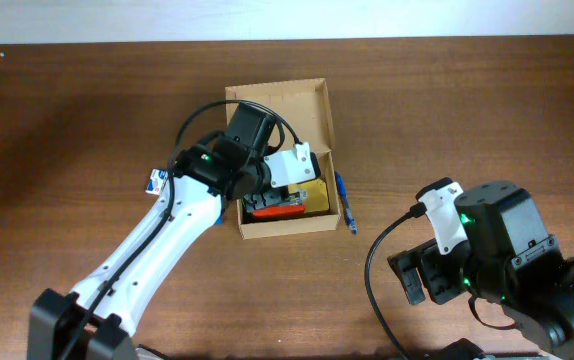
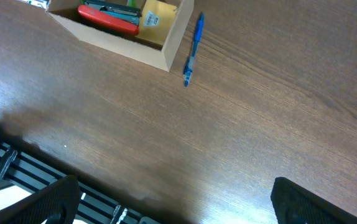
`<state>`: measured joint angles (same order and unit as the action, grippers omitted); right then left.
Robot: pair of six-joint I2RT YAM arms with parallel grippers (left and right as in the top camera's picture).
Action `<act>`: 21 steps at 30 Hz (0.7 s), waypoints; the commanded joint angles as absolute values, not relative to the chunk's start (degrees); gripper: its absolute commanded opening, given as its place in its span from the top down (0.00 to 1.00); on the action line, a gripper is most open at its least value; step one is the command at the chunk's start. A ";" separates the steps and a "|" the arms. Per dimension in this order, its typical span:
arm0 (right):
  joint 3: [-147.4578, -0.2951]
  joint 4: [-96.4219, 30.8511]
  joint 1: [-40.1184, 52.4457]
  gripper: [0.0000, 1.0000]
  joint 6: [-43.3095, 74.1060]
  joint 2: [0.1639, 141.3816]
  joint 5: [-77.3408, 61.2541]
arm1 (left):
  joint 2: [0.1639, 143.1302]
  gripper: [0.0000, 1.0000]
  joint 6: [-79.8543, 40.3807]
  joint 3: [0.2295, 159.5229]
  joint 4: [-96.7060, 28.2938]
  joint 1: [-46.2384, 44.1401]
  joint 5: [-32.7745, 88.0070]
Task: Pack container
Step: 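Lower the stapler into the box and open the left gripper, then move the left gripper over the blue staples box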
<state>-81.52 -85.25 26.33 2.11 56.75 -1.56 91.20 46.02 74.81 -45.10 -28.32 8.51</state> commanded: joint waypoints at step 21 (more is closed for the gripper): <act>-81.54 -85.08 26.06 0.01 1.91 56.73 -2.13 | 67.83 0.98 16.27 75.96 -53.71 -12.19 0.80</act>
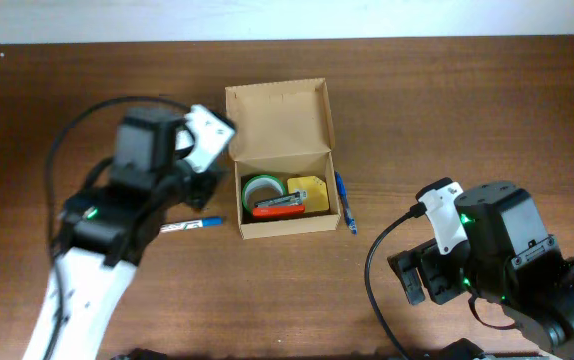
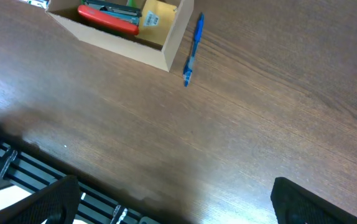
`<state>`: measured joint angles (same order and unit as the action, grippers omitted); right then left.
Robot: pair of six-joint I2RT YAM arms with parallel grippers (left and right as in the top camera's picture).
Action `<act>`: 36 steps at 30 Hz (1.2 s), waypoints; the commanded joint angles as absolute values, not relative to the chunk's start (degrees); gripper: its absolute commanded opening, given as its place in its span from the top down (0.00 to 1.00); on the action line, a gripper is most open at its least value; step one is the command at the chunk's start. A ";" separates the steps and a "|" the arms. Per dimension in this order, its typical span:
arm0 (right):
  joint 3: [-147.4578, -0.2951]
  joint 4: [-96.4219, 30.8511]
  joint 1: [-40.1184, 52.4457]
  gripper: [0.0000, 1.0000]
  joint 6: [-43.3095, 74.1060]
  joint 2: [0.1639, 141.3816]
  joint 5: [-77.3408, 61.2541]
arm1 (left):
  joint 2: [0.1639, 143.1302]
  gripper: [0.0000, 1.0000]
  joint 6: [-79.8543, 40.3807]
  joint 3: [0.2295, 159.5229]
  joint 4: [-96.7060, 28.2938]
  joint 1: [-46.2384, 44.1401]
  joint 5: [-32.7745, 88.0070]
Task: Pack container
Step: 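Move the left gripper over the blue staples box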
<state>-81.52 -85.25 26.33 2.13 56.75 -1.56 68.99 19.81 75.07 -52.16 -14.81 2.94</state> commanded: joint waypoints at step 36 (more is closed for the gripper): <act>-81.54 -85.08 26.06 0.01 1.91 56.73 -2.13 | 91.64 0.22 16.75 53.49 -25.96 7.68 2.11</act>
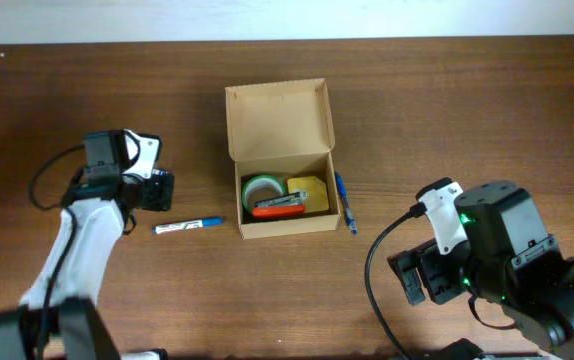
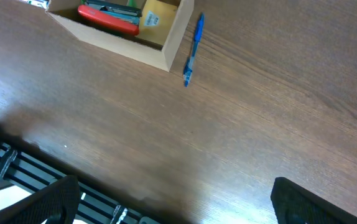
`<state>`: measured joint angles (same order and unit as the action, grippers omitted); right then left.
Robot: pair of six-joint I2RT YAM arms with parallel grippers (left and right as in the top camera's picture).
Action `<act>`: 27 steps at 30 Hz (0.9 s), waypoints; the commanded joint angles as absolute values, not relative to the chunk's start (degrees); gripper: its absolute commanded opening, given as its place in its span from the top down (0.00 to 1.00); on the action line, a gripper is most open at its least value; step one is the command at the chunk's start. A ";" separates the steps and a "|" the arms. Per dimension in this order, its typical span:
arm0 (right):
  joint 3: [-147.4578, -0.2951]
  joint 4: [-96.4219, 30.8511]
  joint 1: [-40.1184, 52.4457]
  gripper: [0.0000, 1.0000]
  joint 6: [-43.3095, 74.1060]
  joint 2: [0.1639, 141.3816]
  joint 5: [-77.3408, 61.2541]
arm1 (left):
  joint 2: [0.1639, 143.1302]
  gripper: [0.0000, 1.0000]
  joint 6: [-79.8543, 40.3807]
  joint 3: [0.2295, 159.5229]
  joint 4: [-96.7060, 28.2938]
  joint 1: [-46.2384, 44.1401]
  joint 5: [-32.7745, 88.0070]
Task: Pack container
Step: 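Move the left gripper over the blue staples box, then lower the left gripper and grasp the blue staples box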
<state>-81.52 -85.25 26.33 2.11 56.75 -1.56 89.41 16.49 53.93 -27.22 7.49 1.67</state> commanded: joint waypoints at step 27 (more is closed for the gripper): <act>-81.54 -85.08 26.06 0.01 1.91 56.73 -2.13 | 104.12 0.23 16.73 53.52 -9.76 8.43 4.93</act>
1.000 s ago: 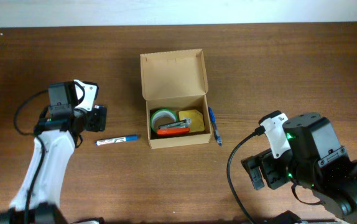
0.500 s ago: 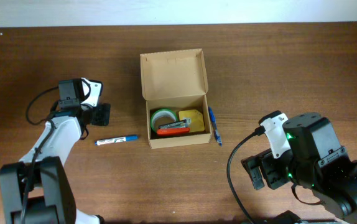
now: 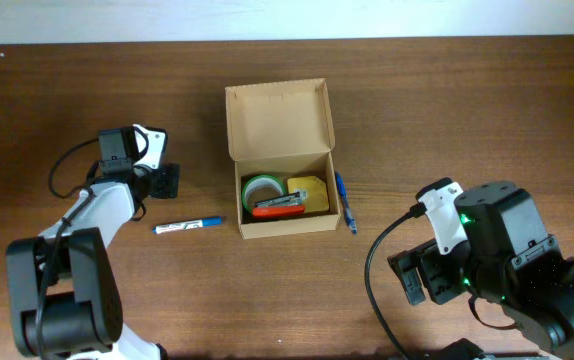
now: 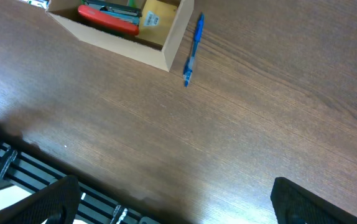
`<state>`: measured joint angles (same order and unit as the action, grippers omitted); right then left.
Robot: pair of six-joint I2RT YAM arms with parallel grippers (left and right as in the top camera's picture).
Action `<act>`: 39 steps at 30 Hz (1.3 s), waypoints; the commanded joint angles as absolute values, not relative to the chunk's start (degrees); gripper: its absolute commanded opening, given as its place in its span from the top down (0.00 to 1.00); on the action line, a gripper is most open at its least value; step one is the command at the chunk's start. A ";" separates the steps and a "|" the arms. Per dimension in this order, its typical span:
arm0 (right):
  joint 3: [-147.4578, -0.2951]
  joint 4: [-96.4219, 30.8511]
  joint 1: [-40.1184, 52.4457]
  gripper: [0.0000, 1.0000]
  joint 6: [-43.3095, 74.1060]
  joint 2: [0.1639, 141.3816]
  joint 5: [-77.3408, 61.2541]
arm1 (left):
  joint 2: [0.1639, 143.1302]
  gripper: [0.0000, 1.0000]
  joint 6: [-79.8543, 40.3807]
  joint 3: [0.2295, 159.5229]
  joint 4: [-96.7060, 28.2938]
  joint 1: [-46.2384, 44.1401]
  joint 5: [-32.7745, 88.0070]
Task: Pack container
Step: 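Lower the left gripper and grasp the blue staples box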
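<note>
An open cardboard box (image 3: 279, 118) stands mid-table with its lid folded back. Inside lie a green tape roll (image 3: 260, 188), a red tool (image 3: 279, 207) and a yellow item (image 3: 309, 192). A blue pen (image 3: 343, 200) lies on the table against the box's right wall, also visible in the right wrist view as the pen (image 4: 193, 46). A white and blue marker (image 3: 189, 226) lies left of the box. My left gripper (image 3: 167, 182) is above-left of the marker, holding nothing that I can see; its jaws are too small to read. My right gripper (image 4: 172, 205) is open over bare table, nearer than the pen.
The left arm is folded along the table's left side. The right arm's bulk fills the near right corner. The table's front edge (image 4: 17, 155) and a slatted rail below it lie just under the right gripper.
The left arm has folded in more tightly, and its gripper sits slightly farther back and closer to the box. The right arm and all the objects are unchanged.
My left gripper was first down in the box, covering its left half. Then it was out to the left, and the green tape roll showed in the box. It then stood far left near the marker, and now rests folded there. The right arm stayed still.
</note>
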<state>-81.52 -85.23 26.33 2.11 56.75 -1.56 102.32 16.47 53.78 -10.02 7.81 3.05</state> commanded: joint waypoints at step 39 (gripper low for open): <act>-81.54 -85.08 26.06 0.01 1.91 56.73 -2.11 | 108.75 0.31 13.47 53.49 -11.62 10.09 7.77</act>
<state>-81.52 -85.25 26.33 2.09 56.75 -1.54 106.30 15.20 54.65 -9.69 8.62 7.97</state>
